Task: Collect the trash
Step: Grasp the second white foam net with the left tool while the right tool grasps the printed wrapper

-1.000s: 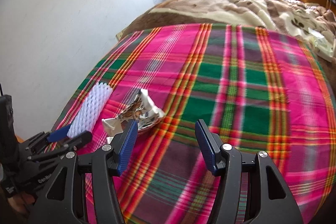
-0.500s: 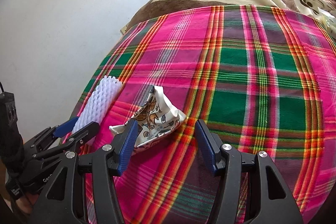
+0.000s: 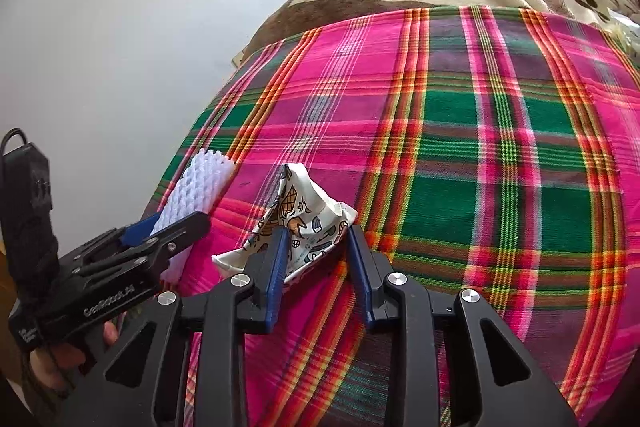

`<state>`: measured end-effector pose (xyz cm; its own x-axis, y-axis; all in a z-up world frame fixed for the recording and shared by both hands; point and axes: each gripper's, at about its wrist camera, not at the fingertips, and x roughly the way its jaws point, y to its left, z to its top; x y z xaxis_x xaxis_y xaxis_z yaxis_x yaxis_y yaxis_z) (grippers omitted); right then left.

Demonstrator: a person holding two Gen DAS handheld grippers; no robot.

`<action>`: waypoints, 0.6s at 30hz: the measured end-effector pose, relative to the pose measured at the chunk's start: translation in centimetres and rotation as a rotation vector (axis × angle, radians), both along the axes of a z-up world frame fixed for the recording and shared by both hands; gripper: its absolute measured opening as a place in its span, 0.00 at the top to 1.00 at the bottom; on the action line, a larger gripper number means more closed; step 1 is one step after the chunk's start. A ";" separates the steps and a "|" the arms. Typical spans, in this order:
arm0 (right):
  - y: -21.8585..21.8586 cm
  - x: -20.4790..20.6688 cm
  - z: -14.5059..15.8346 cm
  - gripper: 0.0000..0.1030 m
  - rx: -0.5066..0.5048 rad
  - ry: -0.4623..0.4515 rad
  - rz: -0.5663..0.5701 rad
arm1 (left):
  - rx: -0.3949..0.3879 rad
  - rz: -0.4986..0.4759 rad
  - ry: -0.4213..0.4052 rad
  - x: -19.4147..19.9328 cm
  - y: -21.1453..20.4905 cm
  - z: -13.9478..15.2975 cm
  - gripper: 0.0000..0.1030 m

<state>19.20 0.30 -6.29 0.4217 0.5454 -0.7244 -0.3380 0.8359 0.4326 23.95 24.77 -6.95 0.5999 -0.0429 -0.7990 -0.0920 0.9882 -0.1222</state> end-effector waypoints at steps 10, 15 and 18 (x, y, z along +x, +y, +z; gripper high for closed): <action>-0.9 -0.4 0.7 0.73 -0.009 -0.038 -0.017 | -0.006 -0.027 -0.014 -0.1 -1.1 0.0 0.67; -2.1 -1.3 1.6 0.73 -0.011 -0.075 -0.037 | 0.005 -0.040 -0.059 -1.6 -2.4 1.6 0.67; -2.9 -1.8 2.2 0.73 -0.015 -0.097 -0.058 | 0.005 -0.053 -0.086 -2.4 -3.2 2.7 0.67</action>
